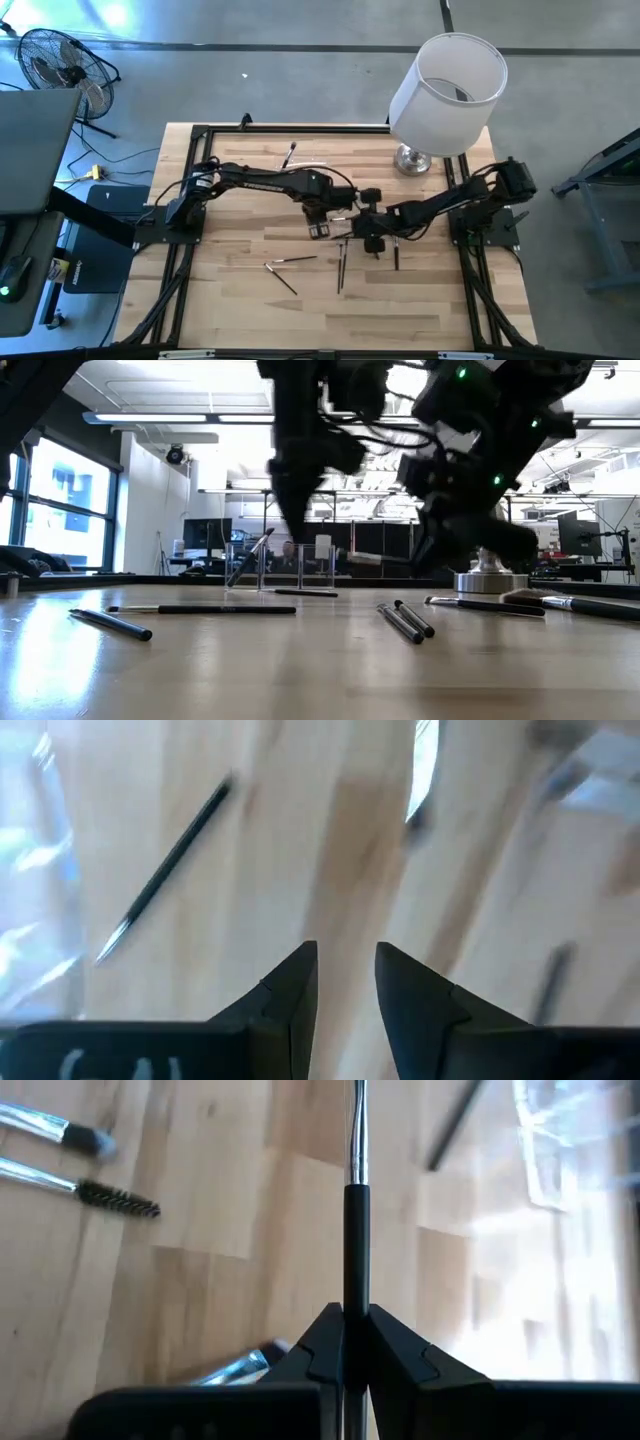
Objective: Put items in baskets/containers
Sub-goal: Put the foundation brush into the transparent organizer, then put the lash brush into the transparent organizer
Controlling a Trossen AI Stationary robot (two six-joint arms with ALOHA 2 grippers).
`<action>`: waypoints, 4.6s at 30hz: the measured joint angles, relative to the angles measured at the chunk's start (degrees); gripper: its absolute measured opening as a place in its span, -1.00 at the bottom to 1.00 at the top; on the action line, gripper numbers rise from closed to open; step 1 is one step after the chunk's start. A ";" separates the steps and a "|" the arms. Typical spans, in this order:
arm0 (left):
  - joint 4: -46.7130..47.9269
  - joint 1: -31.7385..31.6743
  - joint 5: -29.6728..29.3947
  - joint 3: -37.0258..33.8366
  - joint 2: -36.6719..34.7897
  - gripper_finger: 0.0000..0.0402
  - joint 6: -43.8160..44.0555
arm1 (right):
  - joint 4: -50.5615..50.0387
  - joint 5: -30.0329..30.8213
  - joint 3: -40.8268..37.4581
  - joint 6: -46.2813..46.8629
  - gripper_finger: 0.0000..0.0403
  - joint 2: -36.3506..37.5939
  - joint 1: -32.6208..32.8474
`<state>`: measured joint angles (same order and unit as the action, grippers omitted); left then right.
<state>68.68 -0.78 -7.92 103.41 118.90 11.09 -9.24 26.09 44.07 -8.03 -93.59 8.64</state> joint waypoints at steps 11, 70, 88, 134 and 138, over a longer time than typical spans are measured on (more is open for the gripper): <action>-14.30 -2.25 -4.72 -27.83 -28.68 -0.51 7.77 | -6.83 -4.36 0.01 18.22 -0.90 12.36 -0.93; -27.30 -2.67 -11.39 -52.14 -57.78 -0.51 16.02 | 80.26 -15.38 5.77 19.49 -0.88 -26.48 -28.16; -27.40 -2.62 -10.92 -52.14 -57.78 -0.51 16.18 | 72.15 -16.19 5.77 16.45 -0.87 -26.42 -28.68; -28.04 -2.60 -12.18 -52.14 -57.78 -0.51 15.24 | 70.17 -17.40 5.75 15.69 -0.69 -26.42 -28.61; -28.06 -2.60 -12.15 -52.14 -57.78 -0.51 15.20 | 71.07 -17.30 5.68 15.69 -0.69 -26.34 -28.61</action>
<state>40.62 -3.38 -20.08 51.27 61.12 26.28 61.83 8.80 49.75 7.66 -119.93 -19.97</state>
